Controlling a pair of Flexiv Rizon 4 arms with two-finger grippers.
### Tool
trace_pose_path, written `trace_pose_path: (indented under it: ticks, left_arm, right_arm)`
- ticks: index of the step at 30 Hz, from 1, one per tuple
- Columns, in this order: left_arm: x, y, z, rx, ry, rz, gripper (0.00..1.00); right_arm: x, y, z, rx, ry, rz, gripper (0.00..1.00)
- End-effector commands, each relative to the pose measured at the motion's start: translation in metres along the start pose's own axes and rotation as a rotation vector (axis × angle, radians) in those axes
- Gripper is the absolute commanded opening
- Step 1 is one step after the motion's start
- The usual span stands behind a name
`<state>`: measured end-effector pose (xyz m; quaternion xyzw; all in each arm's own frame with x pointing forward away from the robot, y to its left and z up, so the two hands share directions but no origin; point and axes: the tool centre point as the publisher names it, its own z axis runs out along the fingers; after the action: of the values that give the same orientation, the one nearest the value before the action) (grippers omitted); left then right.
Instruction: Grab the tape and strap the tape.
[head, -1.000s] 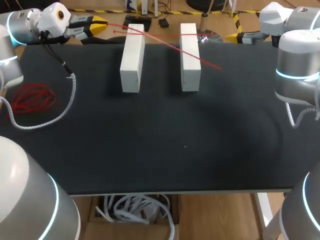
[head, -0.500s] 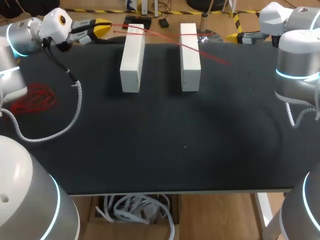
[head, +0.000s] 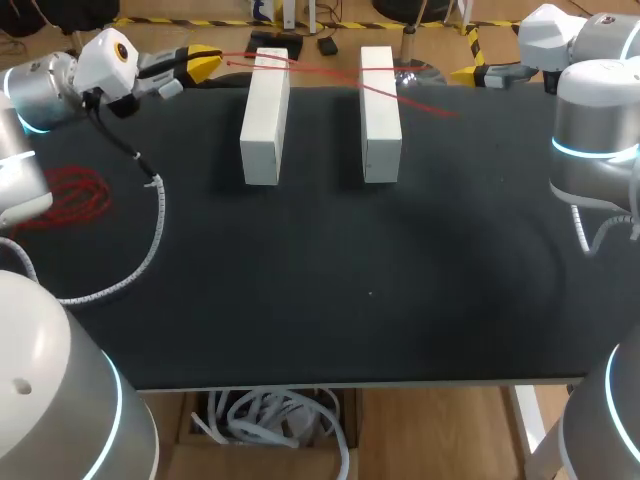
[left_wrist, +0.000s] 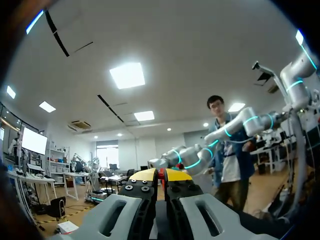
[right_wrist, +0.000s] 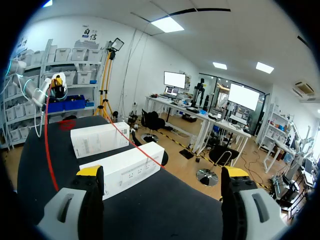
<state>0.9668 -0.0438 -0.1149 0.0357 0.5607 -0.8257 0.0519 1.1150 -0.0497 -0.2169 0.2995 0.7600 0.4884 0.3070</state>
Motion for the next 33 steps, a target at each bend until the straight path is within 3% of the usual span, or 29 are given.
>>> trace_pose_path:
  ticks: [1, 7, 33]
  left_arm:
    - [0.0002, 0.0001, -0.0045, -0.014, 0.018, 0.011, 0.0]
    - [-0.0042, 0.0033, -0.008, -0.011, 0.089, 0.033, 0.0]
    - [-0.005, 0.0038, -0.0035, 0.046, 0.104, 0.02, 0.0]
  right_arm:
    - [0.0, 0.0001, -0.0003, 0.001, 0.0, 0.0, 1.0]
    - [0.0, 0.0001, -0.0003, 0.001, 0.0, 0.0, 1.0]
    - [0.0, 0.0001, -0.0003, 0.001, 0.0, 0.0, 1.0]
